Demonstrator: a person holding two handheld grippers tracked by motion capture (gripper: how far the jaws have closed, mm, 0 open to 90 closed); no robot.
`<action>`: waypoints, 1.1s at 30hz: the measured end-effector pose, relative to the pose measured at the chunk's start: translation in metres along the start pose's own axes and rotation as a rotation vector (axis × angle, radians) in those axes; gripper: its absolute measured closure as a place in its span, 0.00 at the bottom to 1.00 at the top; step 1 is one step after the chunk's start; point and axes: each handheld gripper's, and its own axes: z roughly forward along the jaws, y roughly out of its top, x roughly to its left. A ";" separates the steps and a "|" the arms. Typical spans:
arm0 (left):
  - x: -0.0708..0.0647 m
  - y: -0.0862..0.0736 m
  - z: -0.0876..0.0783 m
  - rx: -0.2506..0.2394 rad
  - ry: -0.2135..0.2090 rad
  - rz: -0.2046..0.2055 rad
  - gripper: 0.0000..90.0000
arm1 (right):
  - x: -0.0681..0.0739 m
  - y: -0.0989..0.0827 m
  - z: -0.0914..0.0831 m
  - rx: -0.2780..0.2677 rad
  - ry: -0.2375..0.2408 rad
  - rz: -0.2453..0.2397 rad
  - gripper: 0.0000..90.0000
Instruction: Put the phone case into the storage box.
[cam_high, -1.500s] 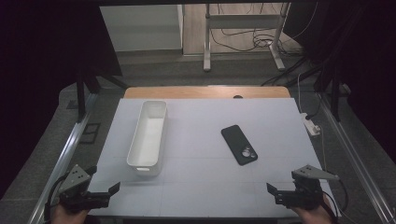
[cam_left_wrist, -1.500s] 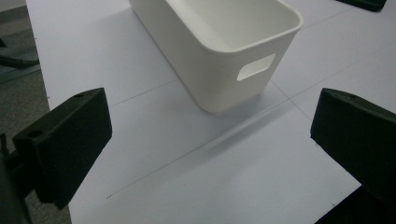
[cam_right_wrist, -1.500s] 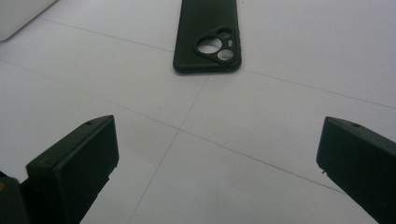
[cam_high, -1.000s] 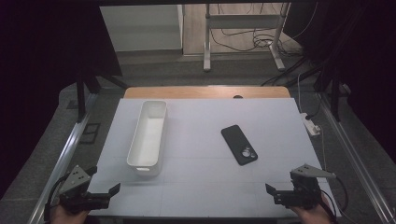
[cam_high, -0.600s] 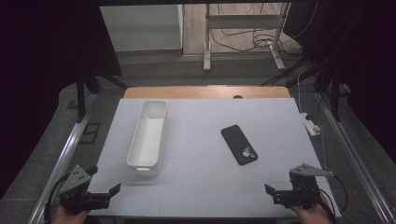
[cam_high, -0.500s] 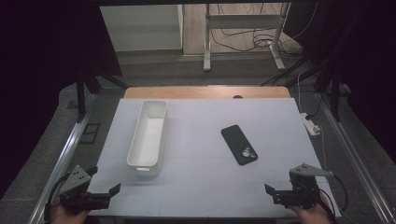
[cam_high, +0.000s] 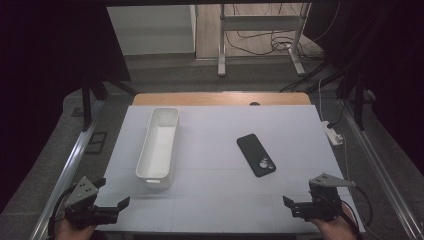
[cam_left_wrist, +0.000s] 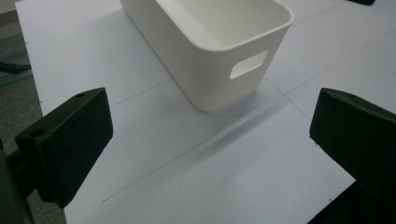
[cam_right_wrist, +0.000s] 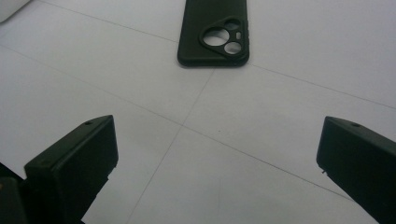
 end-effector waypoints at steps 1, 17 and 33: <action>0.000 0.000 0.000 0.000 -0.002 0.001 0.00 | 0.000 0.000 0.000 0.001 0.001 -0.003 0.00; 0.002 0.000 0.000 -0.003 -0.025 -0.003 0.00 | -0.003 0.013 0.009 0.028 -0.009 -0.016 0.00; 0.003 0.000 0.000 -0.010 -0.044 -0.007 0.00 | -0.008 0.027 0.018 0.046 0.001 -0.019 0.00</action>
